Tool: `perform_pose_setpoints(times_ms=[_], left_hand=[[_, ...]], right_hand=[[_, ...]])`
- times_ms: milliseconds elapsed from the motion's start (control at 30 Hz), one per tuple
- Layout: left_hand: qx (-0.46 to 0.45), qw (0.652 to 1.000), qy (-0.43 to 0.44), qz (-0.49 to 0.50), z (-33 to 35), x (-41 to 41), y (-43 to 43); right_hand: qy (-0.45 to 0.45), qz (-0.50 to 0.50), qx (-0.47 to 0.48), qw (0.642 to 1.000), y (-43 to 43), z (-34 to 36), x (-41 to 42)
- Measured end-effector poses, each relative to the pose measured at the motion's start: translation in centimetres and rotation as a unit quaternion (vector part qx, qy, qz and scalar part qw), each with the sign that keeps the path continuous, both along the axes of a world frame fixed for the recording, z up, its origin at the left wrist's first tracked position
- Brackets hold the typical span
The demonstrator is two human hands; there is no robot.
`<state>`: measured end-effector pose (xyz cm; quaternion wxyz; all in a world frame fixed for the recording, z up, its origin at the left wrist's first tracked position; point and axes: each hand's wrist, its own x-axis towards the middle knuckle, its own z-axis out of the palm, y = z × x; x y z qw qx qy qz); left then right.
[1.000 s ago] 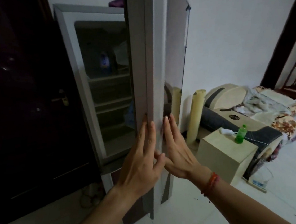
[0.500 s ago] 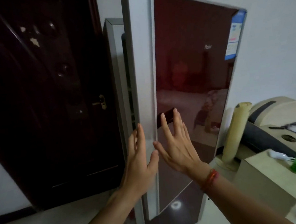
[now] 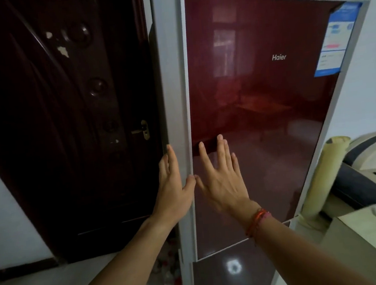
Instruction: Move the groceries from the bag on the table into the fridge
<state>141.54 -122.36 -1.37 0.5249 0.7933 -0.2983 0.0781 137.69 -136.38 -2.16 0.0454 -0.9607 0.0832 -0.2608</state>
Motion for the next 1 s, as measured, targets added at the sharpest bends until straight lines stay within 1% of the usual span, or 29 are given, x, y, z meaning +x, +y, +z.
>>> perform_pose_setpoints(times_ms=[233, 433, 633, 767, 867, 1000], left_hand=[[0.023, 0.999, 0.026, 0.002, 0.5, 3.8, -0.2], [0.074, 0.997, 0.025, -0.001, 1.2, 6.4, 0.1], [0.095, 0.995, 0.02, -0.011, 1.3, 6.7, 0.3], [0.131, 0.991, 0.016, -0.009, 1.9, 6.3, 0.9], [0.194, 0.98, -0.02, 0.024, 2.2, 5.5, 1.7], [0.256, 0.958, -0.102, 0.083, 2.7, 4.0, 2.9]], right_hand=[[0.015, -0.024, -0.005, 1.0, 0.9, 0.4, 3.3], [0.039, -0.031, -0.012, 0.999, 0.4, 0.9, 4.9], [0.058, -0.033, -0.004, 0.998, 0.6, 1.4, 5.0], [0.082, -0.022, 0.005, 0.996, 0.4, 2.3, 4.3], [0.097, -0.011, 0.035, 0.995, 0.2, 3.5, 3.4], [0.1, -0.024, 0.058, 0.993, 0.5, 4.6, 1.7]])
